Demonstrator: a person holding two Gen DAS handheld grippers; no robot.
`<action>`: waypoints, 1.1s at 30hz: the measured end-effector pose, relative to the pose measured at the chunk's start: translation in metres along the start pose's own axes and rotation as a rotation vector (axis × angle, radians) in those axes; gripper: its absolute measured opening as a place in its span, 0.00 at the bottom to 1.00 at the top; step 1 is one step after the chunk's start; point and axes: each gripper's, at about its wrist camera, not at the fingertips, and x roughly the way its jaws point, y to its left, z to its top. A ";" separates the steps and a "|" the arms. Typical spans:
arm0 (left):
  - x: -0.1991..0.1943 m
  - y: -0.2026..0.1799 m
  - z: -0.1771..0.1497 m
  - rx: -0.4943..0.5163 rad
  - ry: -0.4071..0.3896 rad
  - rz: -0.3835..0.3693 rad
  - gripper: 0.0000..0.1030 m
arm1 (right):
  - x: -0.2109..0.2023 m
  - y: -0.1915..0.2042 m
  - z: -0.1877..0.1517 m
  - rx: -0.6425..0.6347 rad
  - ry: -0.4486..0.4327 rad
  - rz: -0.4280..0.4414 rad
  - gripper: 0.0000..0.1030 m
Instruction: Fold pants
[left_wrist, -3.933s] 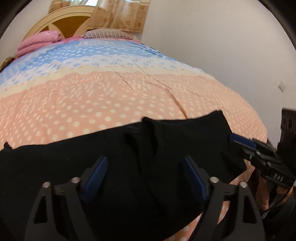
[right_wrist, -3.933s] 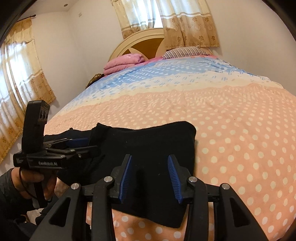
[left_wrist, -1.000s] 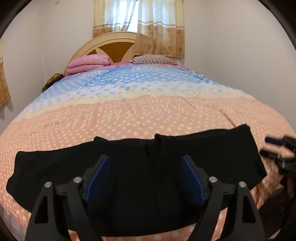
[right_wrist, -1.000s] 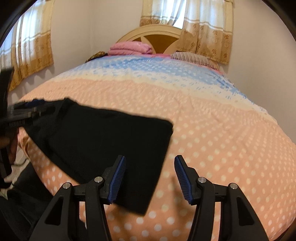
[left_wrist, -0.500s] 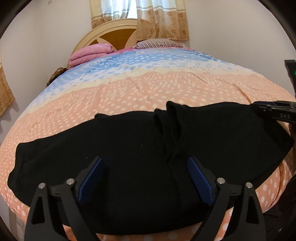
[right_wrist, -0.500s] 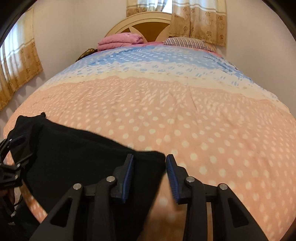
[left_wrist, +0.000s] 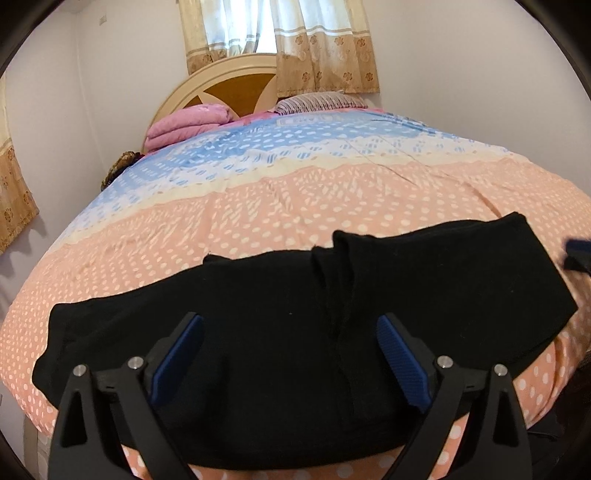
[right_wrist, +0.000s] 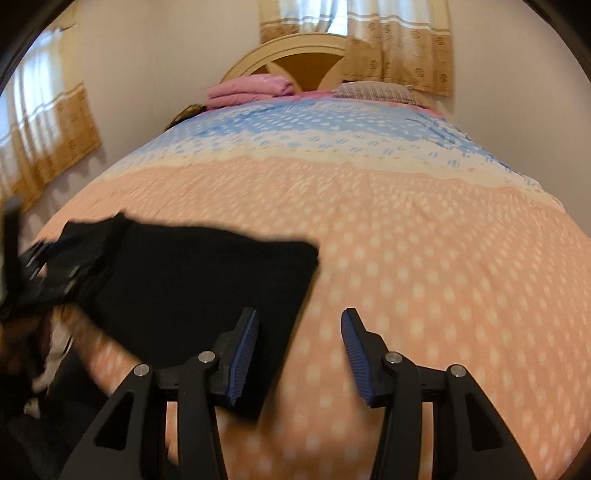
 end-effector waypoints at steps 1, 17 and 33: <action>0.003 0.001 0.000 0.001 -0.004 0.007 0.94 | -0.003 0.005 -0.008 -0.018 0.003 0.005 0.47; 0.020 0.020 -0.009 -0.073 0.003 0.003 1.00 | 0.013 0.013 -0.030 -0.090 0.037 -0.057 0.37; -0.005 0.029 0.003 -0.129 -0.060 0.033 1.00 | 0.002 -0.002 -0.025 0.015 -0.027 -0.017 0.39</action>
